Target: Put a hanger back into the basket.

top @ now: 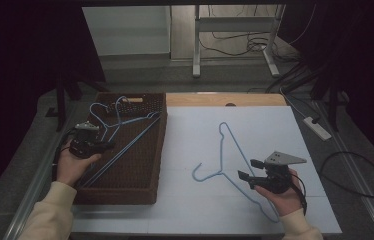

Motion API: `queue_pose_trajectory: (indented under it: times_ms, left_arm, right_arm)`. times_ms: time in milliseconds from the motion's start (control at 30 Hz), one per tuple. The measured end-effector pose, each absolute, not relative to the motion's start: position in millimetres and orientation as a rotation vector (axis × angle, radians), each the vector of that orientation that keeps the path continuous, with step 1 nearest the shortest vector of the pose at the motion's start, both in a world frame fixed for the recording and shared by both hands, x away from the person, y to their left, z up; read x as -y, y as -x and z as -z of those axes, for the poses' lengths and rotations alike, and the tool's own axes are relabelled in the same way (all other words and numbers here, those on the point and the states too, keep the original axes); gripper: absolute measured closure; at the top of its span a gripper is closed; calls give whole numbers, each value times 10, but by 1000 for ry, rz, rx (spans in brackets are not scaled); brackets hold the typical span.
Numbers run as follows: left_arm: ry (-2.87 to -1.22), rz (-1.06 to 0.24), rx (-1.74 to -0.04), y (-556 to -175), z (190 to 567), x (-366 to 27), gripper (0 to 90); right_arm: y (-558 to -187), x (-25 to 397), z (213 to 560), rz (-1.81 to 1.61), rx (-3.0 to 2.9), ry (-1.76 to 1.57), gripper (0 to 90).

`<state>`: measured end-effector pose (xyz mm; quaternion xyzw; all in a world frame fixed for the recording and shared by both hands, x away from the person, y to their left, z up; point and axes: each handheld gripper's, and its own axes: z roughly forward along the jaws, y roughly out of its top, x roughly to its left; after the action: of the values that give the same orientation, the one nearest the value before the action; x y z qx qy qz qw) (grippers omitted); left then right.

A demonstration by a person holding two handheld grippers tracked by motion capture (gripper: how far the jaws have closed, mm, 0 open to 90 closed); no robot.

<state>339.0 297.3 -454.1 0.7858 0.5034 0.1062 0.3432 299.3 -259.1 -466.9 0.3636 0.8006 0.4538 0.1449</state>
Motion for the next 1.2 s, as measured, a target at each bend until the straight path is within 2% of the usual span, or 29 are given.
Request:
queue_pose_trajectory:
  times_ms: [633, 767, 833, 900, 933, 967, 1100, 1200]
  left_arm:
    - [-2147, -349, -1495, -3500, 4627, -2944, 842]
    - [-2162, -353, -1535, -3530, 4645, -2946, 816]
    - [-2164, -378, -1541, -3533, 4649, -2946, 783]
    - [-2132, -418, -1541, -3516, 4624, -2947, 713]
    - [-2112, -453, -1538, -3499, 4594, -2949, 597]
    - [-2086, -482, -1532, -3478, 4560, -2950, 597]
    - [-2014, -548, -1457, -3359, 4407, -2941, 399]
    - [-1960, -547, -1349, -3205, 4264, -2915, 357]
  right_arm:
    - [-2994, 2578, 4677, -1300, -2313, -1043, 331]
    - [-2995, 2576, 4679, -1298, -2314, -1041, 331]
    - [-2995, 2573, 4680, -1296, -2316, -1039, 331]
    - [-2993, 2570, 4681, -1295, -2316, -1037, 331]
    - [-2991, 2567, 4681, -1293, -2316, -1036, 331]
    - [-2991, 2567, 4681, -1293, -2316, -1036, 331]
    - [-2992, 2574, 4677, -1296, -2313, -1034, 331]
    - [-2990, 2574, 4675, -1298, -2311, -1035, 331]
